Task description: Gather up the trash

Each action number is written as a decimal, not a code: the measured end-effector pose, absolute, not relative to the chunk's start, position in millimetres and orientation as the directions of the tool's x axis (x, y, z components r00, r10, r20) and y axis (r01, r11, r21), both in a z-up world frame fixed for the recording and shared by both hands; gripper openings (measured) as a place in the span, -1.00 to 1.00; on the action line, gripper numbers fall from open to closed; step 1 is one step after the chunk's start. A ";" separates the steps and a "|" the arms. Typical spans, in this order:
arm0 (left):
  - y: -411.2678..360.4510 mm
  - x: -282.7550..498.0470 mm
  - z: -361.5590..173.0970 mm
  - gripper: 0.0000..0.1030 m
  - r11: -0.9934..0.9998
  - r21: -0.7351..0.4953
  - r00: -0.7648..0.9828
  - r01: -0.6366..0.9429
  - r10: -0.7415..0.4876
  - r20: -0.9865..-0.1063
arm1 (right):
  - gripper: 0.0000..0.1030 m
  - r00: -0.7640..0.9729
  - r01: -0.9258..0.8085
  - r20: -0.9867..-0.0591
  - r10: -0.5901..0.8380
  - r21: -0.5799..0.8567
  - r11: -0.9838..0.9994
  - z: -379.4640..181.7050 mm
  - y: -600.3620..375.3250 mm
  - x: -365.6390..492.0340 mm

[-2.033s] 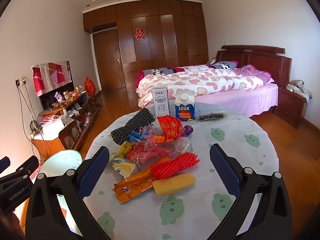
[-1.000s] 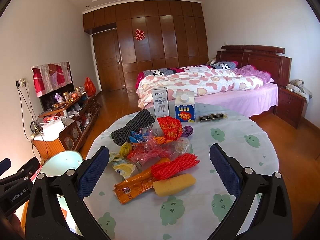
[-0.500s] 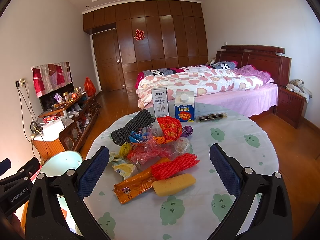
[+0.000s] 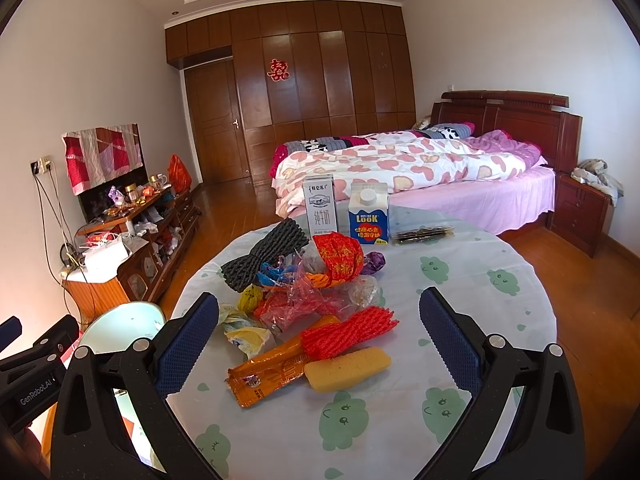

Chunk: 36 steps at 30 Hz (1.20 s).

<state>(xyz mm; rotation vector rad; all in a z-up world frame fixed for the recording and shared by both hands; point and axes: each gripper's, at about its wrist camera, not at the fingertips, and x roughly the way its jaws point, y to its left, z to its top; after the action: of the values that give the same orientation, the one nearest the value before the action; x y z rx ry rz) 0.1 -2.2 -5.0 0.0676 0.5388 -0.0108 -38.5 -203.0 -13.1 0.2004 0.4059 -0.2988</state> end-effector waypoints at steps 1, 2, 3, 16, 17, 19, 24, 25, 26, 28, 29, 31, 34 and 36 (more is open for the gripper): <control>-2.2 0.2 -5.3 0.88 0.998 0.062 0.858 0.028 0.008 -0.513 | 0.91 0.876 0.324 -0.415 -0.244 0.132 0.937 -12.1 -202.8 -38.5; -2.1 0.0 -4.9 0.88 0.998 0.061 0.858 0.028 0.007 -0.513 | 0.91 0.876 0.324 -0.416 -0.244 0.133 0.937 -13.3 -203.1 -38.6; -2.0 0.1 -5.1 0.88 0.998 0.061 0.858 0.028 0.007 -0.513 | 0.91 0.876 0.324 -0.415 -0.245 0.132 0.937 -12.4 -202.9 -38.5; -2.1 0.3 -5.4 0.88 0.998 0.061 0.858 0.028 0.007 -0.514 | 0.91 0.876 0.324 -0.415 -0.245 0.131 0.937 -13.9 -203.7 -38.2; -2.0 0.1 -5.1 0.88 0.998 0.061 0.858 0.028 0.007 -0.514 | 0.91 0.876 0.324 -0.415 -0.245 0.132 0.937 -13.1 -203.6 -38.3; -2.1 0.1 -5.1 0.88 0.998 0.062 0.858 0.028 0.008 -0.514 | 0.91 0.875 0.325 -0.418 -0.245 0.131 0.937 -11.4 -203.5 -38.2; -5.1 1.9 -11.6 0.88 0.997 0.065 0.854 0.037 0.002 -0.520 | 0.91 0.869 0.333 -0.425 -0.252 0.127 0.934 -13.5 -213.1 -39.0; -6.2 2.7 -13.9 0.88 0.997 0.065 0.852 0.044 -0.003 -0.523 | 0.91 0.864 0.343 -0.431 -0.260 0.125 0.931 -17.2 -218.9 -37.9; -7.7 3.6 -15.9 0.88 0.997 0.066 0.850 0.050 -0.008 -0.527 | 0.91 0.855 0.357 -0.441 -0.272 0.122 0.926 -23.7 -226.9 -34.3; -13.3 6.9 -25.1 0.88 0.996 0.069 0.841 0.061 -0.014 -0.541 | 0.91 0.839 0.383 -0.458 -0.293 0.115 0.917 -31.8 -238.7 -32.2; -14.6 8.9 -29.7 0.88 0.996 0.065 0.835 0.069 -0.022 -0.550 | 0.91 0.827 0.401 -0.471 -0.308 0.108 0.910 -37.5 -247.2 -31.8; -14.4 14.7 -38.1 0.88 0.995 0.052 0.820 0.083 -0.038 -0.571 | 0.91 0.805 0.428 -0.493 -0.331 0.095 0.899 -50.1 -260.9 -31.0; -15.4 21.1 -52.9 0.88 0.994 0.032 0.798 0.104 -0.064 -0.599 | 0.89 0.771 0.461 -0.528 -0.357 0.076 0.884 -66.5 -280.7 -30.8; -20.8 23.1 -63.3 0.88 0.990 0.040 0.785 0.135 -0.082 -0.614 | 0.88 0.750 0.475 -0.552 -0.364 0.067 0.877 -75.9 -291.5 -30.8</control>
<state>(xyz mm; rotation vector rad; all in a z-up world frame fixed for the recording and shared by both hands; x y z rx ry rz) 23.1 -20.8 -63.3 0.0834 0.6577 -0.1169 -30.8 -291.5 -75.9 0.2090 0.5575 -0.4618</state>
